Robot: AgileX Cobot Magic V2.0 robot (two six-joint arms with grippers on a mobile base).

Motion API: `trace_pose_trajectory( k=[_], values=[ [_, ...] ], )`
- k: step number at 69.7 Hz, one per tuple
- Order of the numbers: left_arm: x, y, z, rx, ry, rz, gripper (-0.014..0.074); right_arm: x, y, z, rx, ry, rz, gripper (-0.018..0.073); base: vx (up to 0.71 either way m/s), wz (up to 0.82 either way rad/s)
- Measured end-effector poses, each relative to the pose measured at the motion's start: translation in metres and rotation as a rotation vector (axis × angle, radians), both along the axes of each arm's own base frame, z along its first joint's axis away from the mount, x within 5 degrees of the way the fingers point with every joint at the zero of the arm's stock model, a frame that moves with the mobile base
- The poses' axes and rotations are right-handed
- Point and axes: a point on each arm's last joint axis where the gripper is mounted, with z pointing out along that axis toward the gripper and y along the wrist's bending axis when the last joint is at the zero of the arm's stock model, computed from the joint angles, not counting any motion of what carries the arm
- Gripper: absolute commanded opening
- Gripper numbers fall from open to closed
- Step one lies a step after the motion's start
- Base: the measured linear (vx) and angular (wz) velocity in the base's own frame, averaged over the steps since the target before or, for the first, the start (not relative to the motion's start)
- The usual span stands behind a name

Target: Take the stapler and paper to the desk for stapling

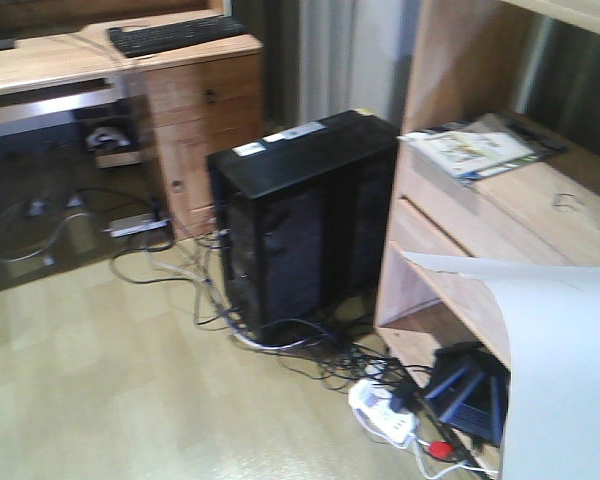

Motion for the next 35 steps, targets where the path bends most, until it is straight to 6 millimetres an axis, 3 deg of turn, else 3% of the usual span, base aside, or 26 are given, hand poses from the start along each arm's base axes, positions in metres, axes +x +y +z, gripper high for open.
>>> trace_pose_trajectory(
  k=[35],
  values=[
    [0.0, 0.0, 0.0, 0.0, 0.0, 0.0, -0.0006, 0.0, 0.0, 0.0, 0.0, 0.0, 0.0, -0.0005, -0.06, 0.34]
  ],
)
